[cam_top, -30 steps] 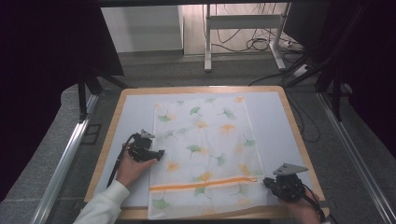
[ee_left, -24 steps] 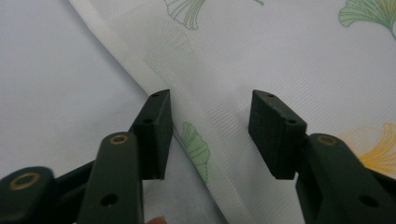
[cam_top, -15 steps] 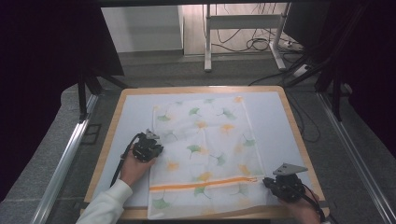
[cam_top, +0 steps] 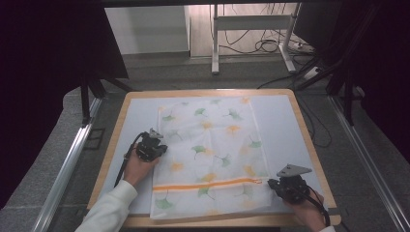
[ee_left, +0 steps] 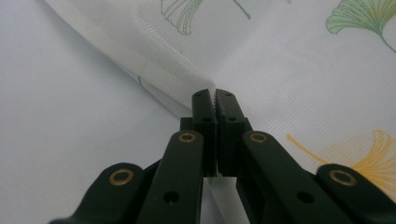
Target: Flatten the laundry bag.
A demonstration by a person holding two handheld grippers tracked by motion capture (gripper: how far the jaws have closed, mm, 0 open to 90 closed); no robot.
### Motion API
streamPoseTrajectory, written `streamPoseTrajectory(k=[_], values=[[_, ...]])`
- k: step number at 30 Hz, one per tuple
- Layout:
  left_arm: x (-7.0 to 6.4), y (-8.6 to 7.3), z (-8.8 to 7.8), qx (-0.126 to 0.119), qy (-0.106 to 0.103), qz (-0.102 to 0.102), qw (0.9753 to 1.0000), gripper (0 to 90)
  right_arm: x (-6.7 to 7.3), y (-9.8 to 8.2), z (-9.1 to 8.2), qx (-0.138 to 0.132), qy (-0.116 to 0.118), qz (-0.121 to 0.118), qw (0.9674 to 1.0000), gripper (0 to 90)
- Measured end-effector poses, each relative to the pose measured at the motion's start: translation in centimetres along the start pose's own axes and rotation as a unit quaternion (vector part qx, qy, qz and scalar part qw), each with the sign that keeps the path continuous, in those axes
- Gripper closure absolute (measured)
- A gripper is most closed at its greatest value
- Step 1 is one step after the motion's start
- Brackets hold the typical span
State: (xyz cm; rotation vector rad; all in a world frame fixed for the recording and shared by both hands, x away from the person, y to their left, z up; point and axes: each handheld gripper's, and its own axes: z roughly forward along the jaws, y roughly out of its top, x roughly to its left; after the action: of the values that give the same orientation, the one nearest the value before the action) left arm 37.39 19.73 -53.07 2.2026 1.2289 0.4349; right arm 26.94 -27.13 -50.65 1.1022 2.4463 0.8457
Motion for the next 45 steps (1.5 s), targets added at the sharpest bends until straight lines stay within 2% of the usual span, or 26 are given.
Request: streamPoseTrajectory(k=[7,9,14,17,21,25,28,35,38,40,41,43,45], values=[[2.4,1.4,1.0,0.003,0.015,-0.008,0.9999,89.1,-0.1,2.1,1.8,-0.009,0.017,-0.005,0.9998,87.2],[3.0,1.8,1.3,0.003,0.014,-0.002,0.9999,89.1,0.1,2.6,2.2,-0.006,0.019,-0.012,0.9997,87.4],[3.9,2.0,1.6,-0.001,0.006,-0.026,0.9996,88.7,0.3,2.9,2.4,-0.008,0.024,-0.014,0.9996,87.5],[3.9,1.8,1.5,-0.003,0.002,-0.027,0.9996,88.7,0.6,2.7,2.1,-0.013,0.035,-0.009,0.9993,87.8],[3.8,1.3,1.0,-0.003,0.002,-0.024,0.9997,88.4,1.3,2.4,1.8,-0.012,0.039,-0.020,0.9990,87.8],[4.1,1.0,0.6,-0.010,0.003,-0.035,0.9993,85.8,1.0,2.7,2.1,-0.014,0.034,-0.018,0.9991,87.9],[4.4,0.9,0.4,-0.009,0.010,-0.033,0.9994,85.9,0.9,2.8,2.3,-0.014,0.034,-0.016,0.9992,87.8],[4.8,0.8,0.3,-0.014,0.011,-0.036,0.9992,84.8,1.1,2.8,2.4,-0.016,0.043,-0.022,0.9987,87.8],[4.8,0.8,0.1,-0.013,0.009,-0.036,0.9992,79.9,1.0,2.8,2.3,-0.016,0.042,-0.020,0.9988,87.3],[5.0,0.8,-0.3,-0.011,-0.001,-0.043,0.9990,71.7,1.0,2.8,2.2,-0.019,0.041,-0.023,0.9987,86.1],[5.0,0.7,-0.6,-0.011,-0.004,-0.047,0.9988,63.8,1.0,2.8,2.0,-0.023,0.038,-0.022,0.9988,80.4],[4.9,0.6,-1.7,-0.029,0.001,-0.050,0.9983,50.5,0.9,2.8,1.6,-0.041,0.029,-0.016,0.9986,63.1],[4.5,0.4,-3.3,-0.055,0.004,-0.048,0.9973,43.7,0.7,2.9,1.1,-0.053,0.019,-0.009,0.9984,55.4]])
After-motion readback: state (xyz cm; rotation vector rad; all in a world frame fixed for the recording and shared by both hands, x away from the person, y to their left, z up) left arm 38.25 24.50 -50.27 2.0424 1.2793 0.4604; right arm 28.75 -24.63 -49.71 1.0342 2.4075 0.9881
